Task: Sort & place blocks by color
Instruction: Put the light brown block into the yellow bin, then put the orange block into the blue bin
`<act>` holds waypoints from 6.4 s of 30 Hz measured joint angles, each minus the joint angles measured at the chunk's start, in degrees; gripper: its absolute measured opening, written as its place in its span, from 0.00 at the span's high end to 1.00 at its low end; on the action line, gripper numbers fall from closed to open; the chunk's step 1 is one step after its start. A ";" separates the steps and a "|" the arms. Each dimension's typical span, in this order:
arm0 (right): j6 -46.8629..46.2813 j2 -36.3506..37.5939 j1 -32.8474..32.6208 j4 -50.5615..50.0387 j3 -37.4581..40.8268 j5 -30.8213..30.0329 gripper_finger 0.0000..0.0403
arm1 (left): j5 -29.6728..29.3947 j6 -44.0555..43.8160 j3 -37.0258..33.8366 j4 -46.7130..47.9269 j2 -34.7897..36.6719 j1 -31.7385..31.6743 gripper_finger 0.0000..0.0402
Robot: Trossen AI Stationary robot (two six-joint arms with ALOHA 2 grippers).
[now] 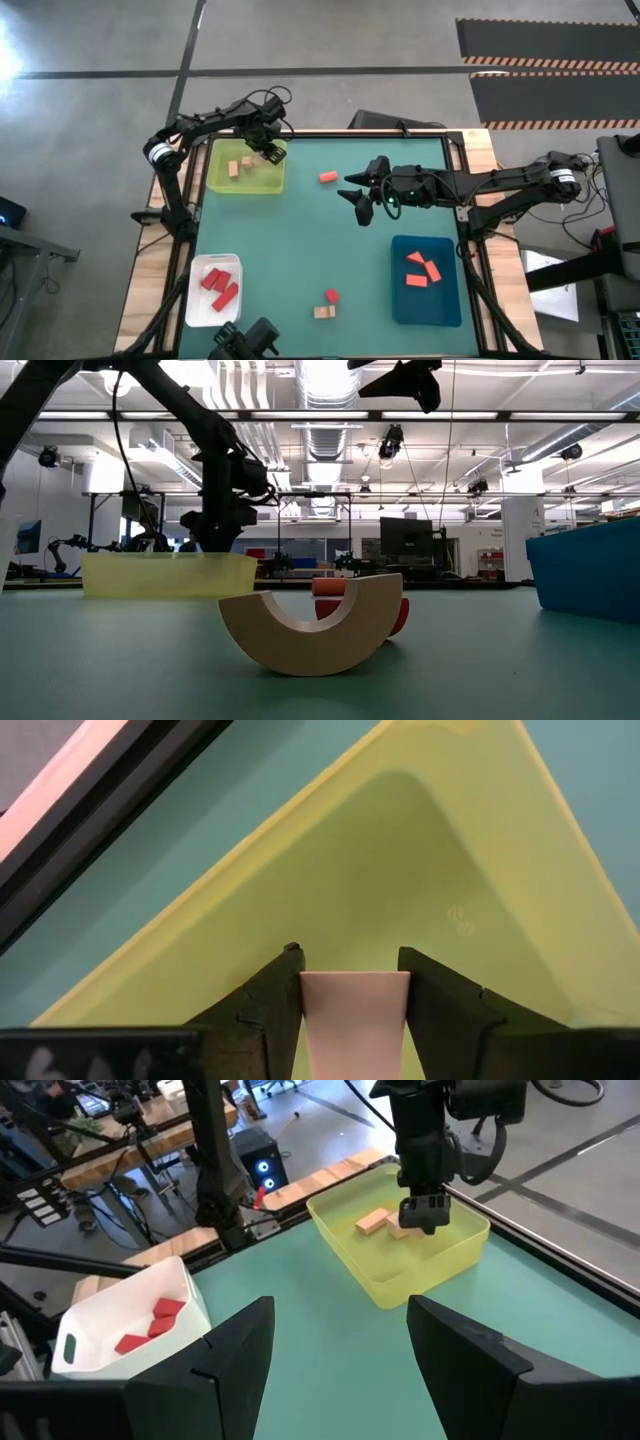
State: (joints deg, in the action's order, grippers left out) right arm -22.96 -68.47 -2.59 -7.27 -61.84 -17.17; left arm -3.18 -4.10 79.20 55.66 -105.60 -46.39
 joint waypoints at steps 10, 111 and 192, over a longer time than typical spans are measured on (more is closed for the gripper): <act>0.02 0.00 0.00 0.00 0.00 -0.50 0.46 | 0.00 0.00 0.00 -0.20 0.03 0.00 0.65; 21.43 -21.49 20.21 -24.13 -17.65 20.04 0.46 | 2.20 -22.08 -0.11 -1.10 41.22 27.35 0.39; 25.16 -41.72 26.29 -31.33 -29.43 32.29 0.70 | 4.42 -24.76 -0.13 -1.19 38.29 30.73 0.39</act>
State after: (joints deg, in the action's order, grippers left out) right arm 2.19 -110.19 23.70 -38.59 -91.27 15.12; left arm 1.23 -28.86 79.07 54.48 -67.31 -15.66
